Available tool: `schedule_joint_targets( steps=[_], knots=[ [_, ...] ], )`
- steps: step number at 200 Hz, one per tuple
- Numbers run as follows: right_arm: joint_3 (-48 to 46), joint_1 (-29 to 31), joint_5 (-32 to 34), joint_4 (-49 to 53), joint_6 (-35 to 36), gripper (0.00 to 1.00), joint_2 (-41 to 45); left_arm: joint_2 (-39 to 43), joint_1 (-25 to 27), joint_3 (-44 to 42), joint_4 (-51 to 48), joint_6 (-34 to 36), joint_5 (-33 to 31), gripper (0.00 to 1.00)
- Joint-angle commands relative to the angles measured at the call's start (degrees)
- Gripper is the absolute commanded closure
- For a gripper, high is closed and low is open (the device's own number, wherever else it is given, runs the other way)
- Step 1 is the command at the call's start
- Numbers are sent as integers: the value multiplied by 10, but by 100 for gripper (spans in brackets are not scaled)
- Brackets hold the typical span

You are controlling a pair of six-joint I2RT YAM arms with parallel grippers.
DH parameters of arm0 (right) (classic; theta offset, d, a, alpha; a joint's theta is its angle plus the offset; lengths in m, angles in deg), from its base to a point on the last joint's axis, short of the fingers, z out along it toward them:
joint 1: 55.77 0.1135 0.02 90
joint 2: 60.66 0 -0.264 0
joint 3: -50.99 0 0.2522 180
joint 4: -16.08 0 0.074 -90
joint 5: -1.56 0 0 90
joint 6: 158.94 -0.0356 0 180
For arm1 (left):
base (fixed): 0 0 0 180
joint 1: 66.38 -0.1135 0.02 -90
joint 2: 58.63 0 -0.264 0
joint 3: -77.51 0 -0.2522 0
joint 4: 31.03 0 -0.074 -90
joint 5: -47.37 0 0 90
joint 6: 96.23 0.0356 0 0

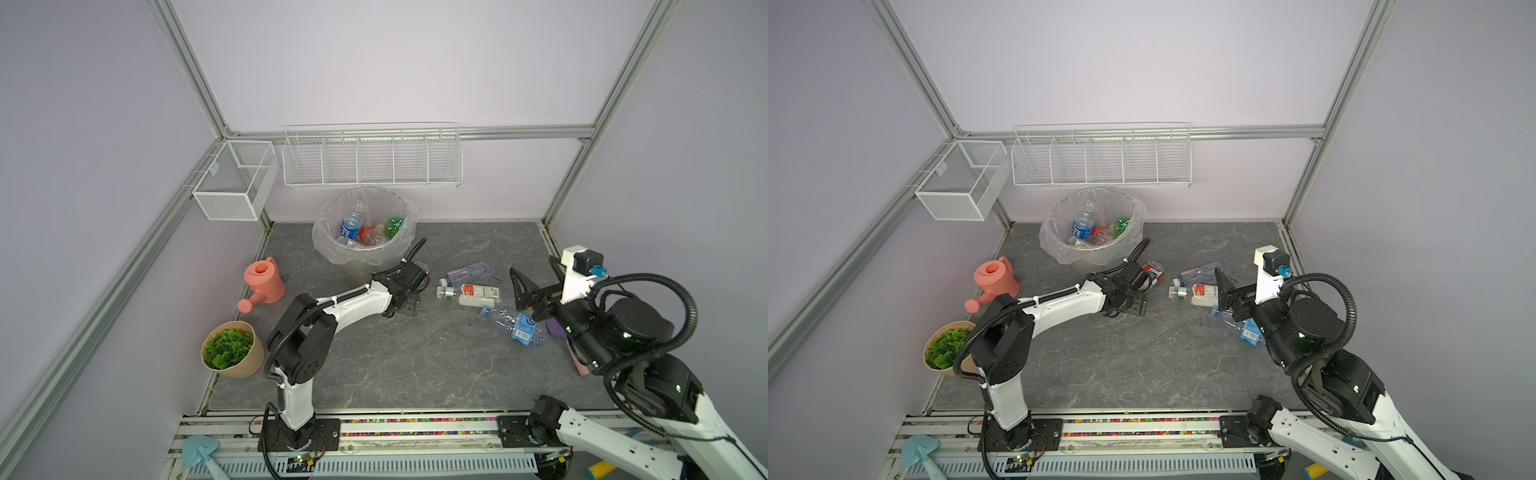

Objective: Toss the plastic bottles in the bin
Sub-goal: 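Grasp the red-cap bottle with the left gripper while the right arm withdraws, then lift the red-cap bottle with the left gripper over the bin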

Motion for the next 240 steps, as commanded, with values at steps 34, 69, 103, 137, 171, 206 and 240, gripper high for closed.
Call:
schedule_joint_targets(
  steps=[34, 69, 103, 137, 171, 206, 240],
  knots=[
    [-16, -4, 13, 18, -28, 8, 24, -56, -6, 60, 5, 23, -18, 21],
    [-18, -3, 16, 29, -34, 7, 33, -83, -14, 81, 9, 28, -8, 24],
    [-22, -4, 19, 35, -39, 7, 43, -104, -15, 101, 7, 40, -10, 30],
    [-23, -4, 21, 39, -42, 7, 47, -125, -15, 123, 0, 46, -7, 49],
    [-23, -4, 24, 42, -44, 7, 53, -136, -15, 127, 0, 47, 2, 60],
    [-23, -4, 24, 46, -47, 7, 56, -143, -15, 131, -6, 49, 1, 80],
    [-21, -4, 27, 53, -49, 7, 63, -109, 4, 151, -45, 56, -23, 100]
  ],
)
